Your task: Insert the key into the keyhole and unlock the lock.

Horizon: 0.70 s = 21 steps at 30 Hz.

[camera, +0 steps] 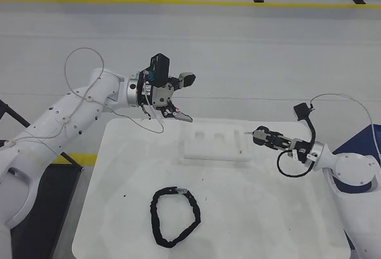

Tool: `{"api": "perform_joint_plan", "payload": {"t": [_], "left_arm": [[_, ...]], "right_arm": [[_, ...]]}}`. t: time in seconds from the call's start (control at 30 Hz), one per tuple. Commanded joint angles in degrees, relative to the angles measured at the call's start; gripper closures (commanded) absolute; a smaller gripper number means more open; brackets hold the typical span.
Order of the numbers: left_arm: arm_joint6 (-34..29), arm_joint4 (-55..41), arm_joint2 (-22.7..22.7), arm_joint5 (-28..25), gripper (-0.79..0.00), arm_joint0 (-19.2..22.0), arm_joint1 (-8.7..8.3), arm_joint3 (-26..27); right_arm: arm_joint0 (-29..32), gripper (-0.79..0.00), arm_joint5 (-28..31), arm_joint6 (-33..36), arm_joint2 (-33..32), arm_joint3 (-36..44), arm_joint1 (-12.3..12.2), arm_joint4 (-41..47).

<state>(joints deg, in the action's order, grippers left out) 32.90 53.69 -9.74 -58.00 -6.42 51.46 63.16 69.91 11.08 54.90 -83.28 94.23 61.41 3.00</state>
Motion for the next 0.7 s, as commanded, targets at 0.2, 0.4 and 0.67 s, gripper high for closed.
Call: {"api": "perform_joint_plan", "payload": {"t": [0.2, 0.4, 0.67], "left_arm": [[0.0, 0.0, 0.0, 0.0, -0.785, 0.0, 0.0, 0.0], [0.0, 0.0, 0.0, 0.0, -0.785, 0.0, 0.0, 0.0], [-0.92, 1.51, -1.66, 2.78, -0.785, -5.56, -0.45, -0.36]], "right_arm": [[0.1, 0.0, -0.01, -0.11, -0.12, 0.1, -0.04, -0.09], [0.1, 0.0, -0.01, -0.11, -0.12, 0.1, -0.04, -0.09], [0.1, 0.0, -0.01, -0.11, -0.12, 0.1, -0.04, -0.09]]}}
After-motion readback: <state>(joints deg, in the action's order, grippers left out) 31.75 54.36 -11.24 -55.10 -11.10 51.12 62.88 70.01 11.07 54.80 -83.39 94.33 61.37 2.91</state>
